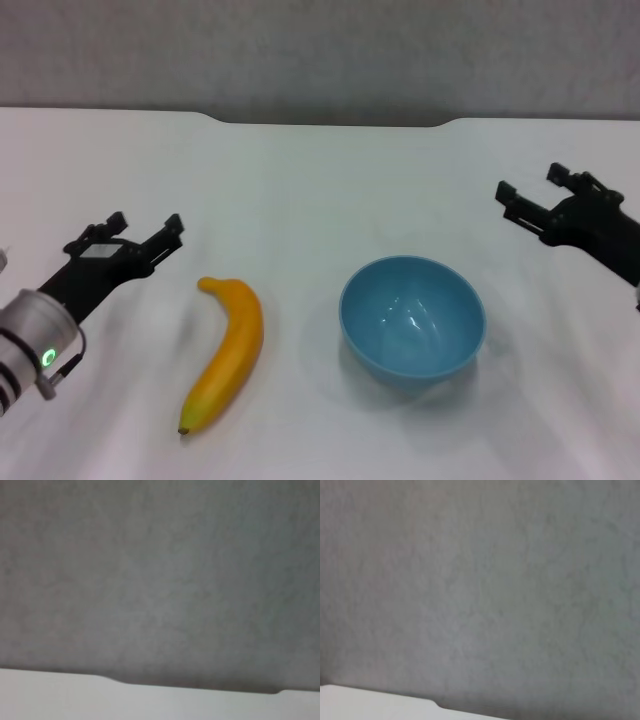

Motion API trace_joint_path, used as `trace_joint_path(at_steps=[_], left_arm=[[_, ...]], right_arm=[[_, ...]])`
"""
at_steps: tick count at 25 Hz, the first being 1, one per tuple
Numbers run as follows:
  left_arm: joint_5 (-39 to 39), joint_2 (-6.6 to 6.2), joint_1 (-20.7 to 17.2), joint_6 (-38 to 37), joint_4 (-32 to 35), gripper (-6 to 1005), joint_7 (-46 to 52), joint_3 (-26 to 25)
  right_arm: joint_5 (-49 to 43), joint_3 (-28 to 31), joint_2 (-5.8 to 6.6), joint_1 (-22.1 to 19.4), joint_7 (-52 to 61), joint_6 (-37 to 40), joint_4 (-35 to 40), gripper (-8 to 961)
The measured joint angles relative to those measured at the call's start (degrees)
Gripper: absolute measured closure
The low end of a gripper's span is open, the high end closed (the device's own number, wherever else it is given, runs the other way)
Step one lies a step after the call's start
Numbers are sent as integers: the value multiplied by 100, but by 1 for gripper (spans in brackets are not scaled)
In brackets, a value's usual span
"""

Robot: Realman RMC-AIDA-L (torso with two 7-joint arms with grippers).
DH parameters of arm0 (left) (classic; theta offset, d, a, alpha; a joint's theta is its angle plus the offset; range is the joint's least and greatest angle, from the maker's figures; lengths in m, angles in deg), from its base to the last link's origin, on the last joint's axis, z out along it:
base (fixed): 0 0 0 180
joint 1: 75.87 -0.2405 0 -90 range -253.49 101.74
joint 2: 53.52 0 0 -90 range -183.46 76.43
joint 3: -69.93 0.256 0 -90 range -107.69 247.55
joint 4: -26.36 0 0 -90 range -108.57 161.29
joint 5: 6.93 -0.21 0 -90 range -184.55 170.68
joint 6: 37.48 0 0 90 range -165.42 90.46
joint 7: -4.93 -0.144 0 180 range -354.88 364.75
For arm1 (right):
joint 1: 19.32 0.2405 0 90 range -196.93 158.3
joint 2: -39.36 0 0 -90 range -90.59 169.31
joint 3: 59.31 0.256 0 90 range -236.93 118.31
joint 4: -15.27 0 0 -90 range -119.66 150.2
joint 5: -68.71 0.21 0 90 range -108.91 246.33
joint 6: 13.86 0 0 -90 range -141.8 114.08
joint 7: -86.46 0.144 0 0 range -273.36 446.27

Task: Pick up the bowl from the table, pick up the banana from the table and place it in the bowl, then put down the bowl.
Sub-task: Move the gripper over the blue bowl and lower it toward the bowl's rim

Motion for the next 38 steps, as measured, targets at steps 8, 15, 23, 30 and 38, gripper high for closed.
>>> trace_joint_path(at_steps=[8,15,23,30,38], left_arm=[[-1668,-198,-466,-831,-1601,92,1232,-291],[-4320,-134,-931,-1669,-2978,93,3112,-878],[-7758,11,-1085,-1625,-3826,93,5478,-1538],[-9291,44,-1074,-1640,-4110,92,6430,-1661],[-9384,80,-1098,-1829,-4146,92,6224,-1587]], right_arm=[[-987,-700,-6,-938,1816,-459,2369,61],[-2569,-1633,50,-1506,4338,-1425,4490,61],[-5499,-1628,59,-1361,7567,-1156,5533,62],[-6709,-1381,85,-902,8855,-435,5562,62],[-7768,-602,177,-172,9981,665,5096,61]])
